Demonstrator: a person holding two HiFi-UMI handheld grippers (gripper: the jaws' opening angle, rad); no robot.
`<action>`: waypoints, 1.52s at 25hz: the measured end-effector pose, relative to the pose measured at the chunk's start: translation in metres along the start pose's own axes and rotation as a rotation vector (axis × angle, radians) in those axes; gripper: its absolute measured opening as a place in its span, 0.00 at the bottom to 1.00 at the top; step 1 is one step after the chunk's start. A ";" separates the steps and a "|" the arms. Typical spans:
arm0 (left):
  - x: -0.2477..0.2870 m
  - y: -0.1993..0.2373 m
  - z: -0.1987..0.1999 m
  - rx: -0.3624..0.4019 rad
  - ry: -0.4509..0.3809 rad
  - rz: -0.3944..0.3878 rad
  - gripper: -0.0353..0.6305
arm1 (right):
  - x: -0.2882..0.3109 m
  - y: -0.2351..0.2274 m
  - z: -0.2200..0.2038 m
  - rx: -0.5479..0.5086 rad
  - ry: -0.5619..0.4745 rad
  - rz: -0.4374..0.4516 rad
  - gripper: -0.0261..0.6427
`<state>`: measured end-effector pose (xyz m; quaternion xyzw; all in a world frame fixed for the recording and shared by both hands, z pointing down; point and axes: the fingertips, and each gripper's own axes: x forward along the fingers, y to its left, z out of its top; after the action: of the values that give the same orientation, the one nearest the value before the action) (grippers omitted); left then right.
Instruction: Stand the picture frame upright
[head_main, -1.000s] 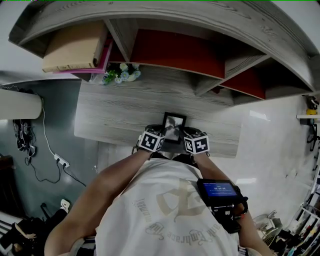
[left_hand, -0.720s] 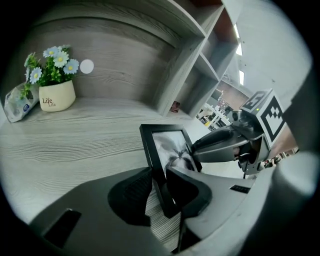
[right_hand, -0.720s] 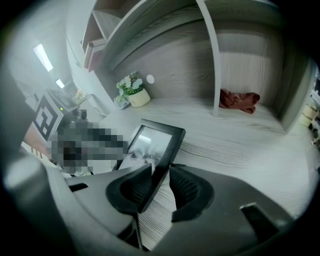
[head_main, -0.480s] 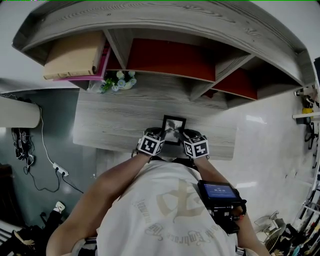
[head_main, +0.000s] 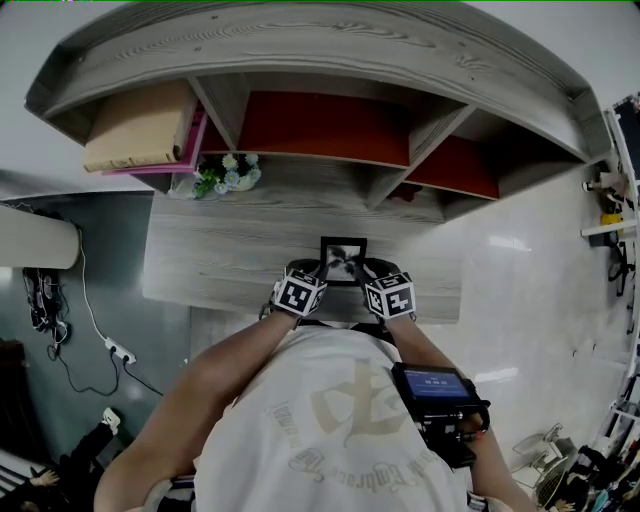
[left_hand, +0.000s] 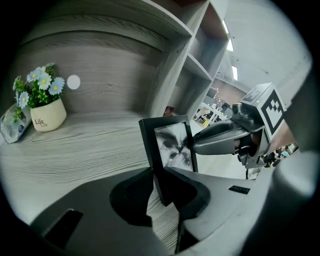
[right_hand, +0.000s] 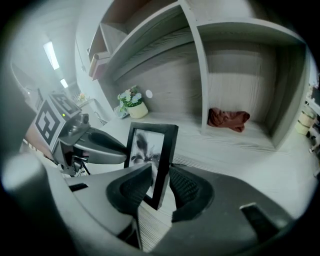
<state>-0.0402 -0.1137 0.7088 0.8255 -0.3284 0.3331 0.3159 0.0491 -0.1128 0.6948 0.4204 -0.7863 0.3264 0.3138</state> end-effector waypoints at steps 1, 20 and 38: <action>0.000 -0.001 0.003 0.002 -0.005 0.004 0.16 | -0.001 -0.002 0.000 -0.002 -0.002 0.003 0.21; 0.027 -0.033 0.057 0.036 -0.051 0.067 0.16 | -0.029 -0.059 0.017 -0.056 -0.060 0.022 0.21; 0.054 -0.029 0.114 0.017 -0.100 0.109 0.16 | -0.026 -0.105 0.046 -0.070 -0.085 0.023 0.20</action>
<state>0.0511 -0.1993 0.6751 0.8247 -0.3854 0.3108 0.2734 0.1417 -0.1825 0.6734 0.4135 -0.8146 0.2843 0.2909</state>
